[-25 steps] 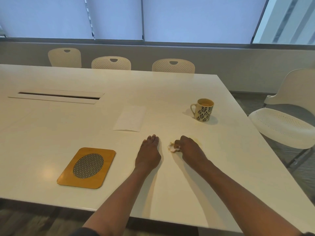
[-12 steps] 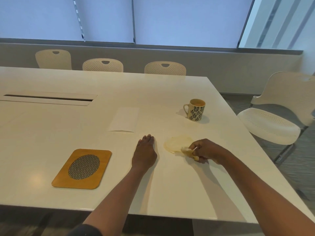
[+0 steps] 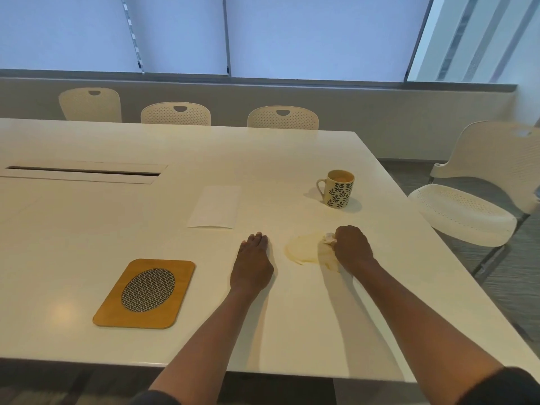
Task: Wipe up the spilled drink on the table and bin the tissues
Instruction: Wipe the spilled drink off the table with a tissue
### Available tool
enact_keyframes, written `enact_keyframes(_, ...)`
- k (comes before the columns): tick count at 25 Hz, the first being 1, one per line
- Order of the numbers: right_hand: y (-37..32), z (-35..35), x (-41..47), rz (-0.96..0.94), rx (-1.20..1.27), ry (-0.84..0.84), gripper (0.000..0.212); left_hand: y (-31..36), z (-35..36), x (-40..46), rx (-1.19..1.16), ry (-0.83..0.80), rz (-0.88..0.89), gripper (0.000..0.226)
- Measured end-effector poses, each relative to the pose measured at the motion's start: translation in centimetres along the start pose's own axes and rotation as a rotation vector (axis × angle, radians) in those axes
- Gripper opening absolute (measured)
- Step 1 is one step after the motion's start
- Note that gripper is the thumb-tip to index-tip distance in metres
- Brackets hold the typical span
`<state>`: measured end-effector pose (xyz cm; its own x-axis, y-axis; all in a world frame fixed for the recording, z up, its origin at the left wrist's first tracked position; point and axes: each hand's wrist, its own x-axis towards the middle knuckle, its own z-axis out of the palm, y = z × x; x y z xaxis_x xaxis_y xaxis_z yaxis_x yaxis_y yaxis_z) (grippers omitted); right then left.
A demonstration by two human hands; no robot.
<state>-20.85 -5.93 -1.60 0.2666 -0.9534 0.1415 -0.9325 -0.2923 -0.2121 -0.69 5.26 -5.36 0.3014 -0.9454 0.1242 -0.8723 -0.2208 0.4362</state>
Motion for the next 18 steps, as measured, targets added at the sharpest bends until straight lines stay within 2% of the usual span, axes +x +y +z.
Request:
enact_keyframes(4, -3.9, 0.4, -0.1, -0.107, -0.123, -0.024, 0.018, -0.2, 0.1, 0.0, -0.002, -0.01, -0.008, 0.07)
enact_keyframes(7, -5.4, 1.0, -0.8, -0.191, 0.067, -0.067, 0.016, -0.2, 0.1, 0.1, -0.006, -0.004, 0.002, 0.068)
enact_keyframes(11, -6.2, 0.8, -2.7, -0.265, 0.187, -0.102, 0.018, -0.2, 0.3, 0.3, -0.019, -0.016, -0.007, 0.066)
enact_keyframes(13, -6.3, 0.7, -3.5, -0.181, 0.431, -0.147, 0.012, -0.3, 0.1, 0.5, -0.031, -0.02, -0.004, 0.064)
enact_keyframes(16, -5.5, 0.0, -4.3, 0.187, 1.032, -0.25, 0.012, 0.0, -0.4, 0.8, -0.141, 0.04, -0.011, 0.053)
enact_keyframes(18, -4.1, -0.9, -4.9, 0.307, 1.233, -0.264, 0.014, 0.6, -0.7, 0.5, -0.299, 0.074, -0.074, 0.049)
